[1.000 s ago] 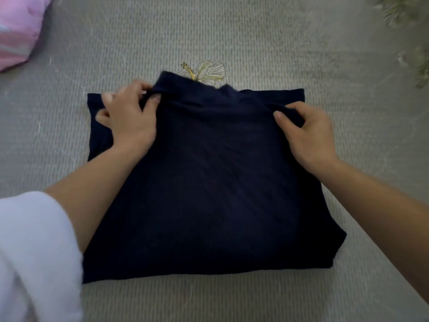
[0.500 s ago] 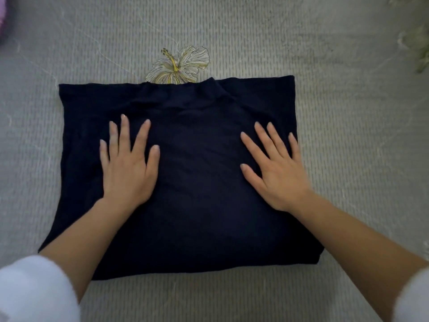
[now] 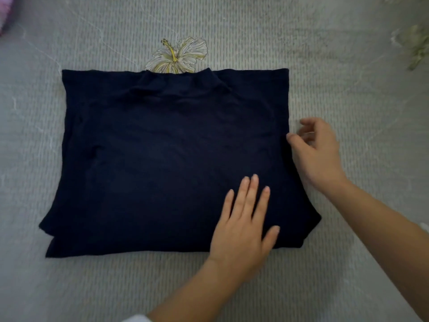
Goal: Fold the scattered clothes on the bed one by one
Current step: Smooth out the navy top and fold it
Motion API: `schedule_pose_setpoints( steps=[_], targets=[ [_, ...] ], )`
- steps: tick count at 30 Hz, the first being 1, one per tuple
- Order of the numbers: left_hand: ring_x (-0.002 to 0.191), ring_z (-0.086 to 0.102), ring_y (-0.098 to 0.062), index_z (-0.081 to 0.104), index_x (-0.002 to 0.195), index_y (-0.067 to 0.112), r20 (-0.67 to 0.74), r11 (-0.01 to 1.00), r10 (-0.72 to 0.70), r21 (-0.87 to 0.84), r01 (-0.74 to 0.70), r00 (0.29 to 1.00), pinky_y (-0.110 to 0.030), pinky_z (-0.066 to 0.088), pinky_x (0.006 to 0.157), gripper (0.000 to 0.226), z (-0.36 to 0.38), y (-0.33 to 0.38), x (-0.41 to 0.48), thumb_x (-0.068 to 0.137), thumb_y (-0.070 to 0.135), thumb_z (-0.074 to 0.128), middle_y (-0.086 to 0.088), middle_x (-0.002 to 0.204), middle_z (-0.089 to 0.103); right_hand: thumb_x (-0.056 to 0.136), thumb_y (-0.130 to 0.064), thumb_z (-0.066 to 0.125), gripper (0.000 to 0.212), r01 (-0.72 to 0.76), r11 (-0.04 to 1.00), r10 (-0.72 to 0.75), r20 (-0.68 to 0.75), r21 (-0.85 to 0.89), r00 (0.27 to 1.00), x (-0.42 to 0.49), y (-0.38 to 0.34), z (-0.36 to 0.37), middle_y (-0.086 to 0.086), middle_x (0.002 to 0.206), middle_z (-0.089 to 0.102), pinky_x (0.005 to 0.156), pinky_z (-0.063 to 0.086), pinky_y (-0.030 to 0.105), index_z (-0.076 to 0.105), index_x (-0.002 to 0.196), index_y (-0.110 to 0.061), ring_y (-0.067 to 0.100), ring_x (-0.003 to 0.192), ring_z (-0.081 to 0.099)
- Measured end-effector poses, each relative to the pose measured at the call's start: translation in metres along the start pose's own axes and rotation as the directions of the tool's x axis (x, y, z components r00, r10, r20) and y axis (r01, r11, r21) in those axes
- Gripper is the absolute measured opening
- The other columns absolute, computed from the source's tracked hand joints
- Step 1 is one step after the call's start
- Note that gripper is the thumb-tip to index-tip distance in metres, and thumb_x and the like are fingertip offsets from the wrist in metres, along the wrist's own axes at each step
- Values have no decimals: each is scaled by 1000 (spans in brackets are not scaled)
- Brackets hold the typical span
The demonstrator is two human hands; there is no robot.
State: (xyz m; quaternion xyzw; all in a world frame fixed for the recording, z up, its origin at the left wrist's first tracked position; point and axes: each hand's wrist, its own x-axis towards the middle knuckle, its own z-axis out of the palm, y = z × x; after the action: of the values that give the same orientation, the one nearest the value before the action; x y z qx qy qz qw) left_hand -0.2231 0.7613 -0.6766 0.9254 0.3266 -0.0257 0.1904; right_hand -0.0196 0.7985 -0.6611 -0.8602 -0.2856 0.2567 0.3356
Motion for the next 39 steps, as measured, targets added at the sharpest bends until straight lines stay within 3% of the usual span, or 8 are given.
schedule_pose_setpoints(
  steps=[8, 16, 19, 22, 27, 32, 35, 39],
  targets=[
    [142, -22, -40, -5, 148, 0, 194, 994, 39, 90, -58, 980, -51, -10, 115, 99, 7, 21, -1, 84, 61, 41, -27, 152, -22, 80, -24, 75, 46, -236, 963, 201, 240, 128, 950, 6, -22, 0, -2, 106, 63, 75, 52, 26, 53, 119, -15, 12, 94, 63],
    [146, 16, -23, 33, 147, 10, 101, 974, 7, -225, 16, 995, -36, 6, 118, 62, -19, 17, -8, 92, 38, 31, -12, 156, 22, 75, -10, 71, 26, -409, 891, 323, 360, 196, 875, 8, -53, -7, 12, 96, 66, 72, 52, 35, 65, 100, -5, 23, 79, 59],
    [138, 29, -4, 36, 145, 22, 137, 679, -88, -717, 160, 987, -22, 17, 118, 47, -48, -1, -24, 99, 18, 38, 6, 150, 36, 78, -10, 65, 31, -452, 861, 304, 476, 234, 825, 1, -79, -10, 4, 95, 65, 65, 48, 25, 67, 108, -5, 17, 76, 57],
    [102, 59, -3, 57, 119, 33, 78, 415, -320, -885, 214, 944, -24, 50, 90, 42, -76, -27, -48, 94, 2, 45, 15, 112, 64, 77, -11, 59, 22, -460, 843, 252, 551, 279, 796, -10, -117, -1, -1, 84, 60, 54, 40, 19, 63, 98, -14, 10, 62, 48],
    [94, 66, -2, 59, 106, 31, 163, -67, -598, -986, 154, 784, -22, 55, 79, 30, -112, -80, -83, 95, 4, 52, 18, 97, 70, 80, -4, 53, 17, -413, 840, 191, 521, 353, 832, -31, -187, 61, -2, 58, 43, 37, 33, 17, 46, 71, -16, 6, 36, 38],
    [95, 68, -8, 60, 115, 24, 211, -227, -759, -972, 54, 616, -22, 56, 70, 33, -126, -134, -112, 94, -1, 50, 11, 102, 71, 78, -2, 58, 36, -261, 893, 34, 524, 367, 851, -58, -249, 147, 6, 74, 52, 43, 44, 23, 44, 106, -20, 14, 41, 51],
    [91, 69, -14, 62, 112, 21, 323, -330, -822, -941, 69, 469, -25, 57, 65, 31, -123, -164, -129, 93, 1, 48, 2, 102, 70, 85, -8, 58, 72, -214, 939, -36, 697, 268, 716, -72, -262, 189, 9, 86, 62, 58, 56, 30, 26, 143, -35, 16, 63, 64],
    [80, 72, -21, 62, 113, 15, 563, -508, -719, -826, 246, 406, -32, 57, 67, 23, -110, -189, -154, 97, 15, 46, -5, 94, 73, 89, -14, 58, 62, 76, 997, -73, 681, 26, 728, -85, -241, 210, 1, 99, 66, 74, 55, 26, 35, 146, -22, 12, 86, 63]
  ],
)
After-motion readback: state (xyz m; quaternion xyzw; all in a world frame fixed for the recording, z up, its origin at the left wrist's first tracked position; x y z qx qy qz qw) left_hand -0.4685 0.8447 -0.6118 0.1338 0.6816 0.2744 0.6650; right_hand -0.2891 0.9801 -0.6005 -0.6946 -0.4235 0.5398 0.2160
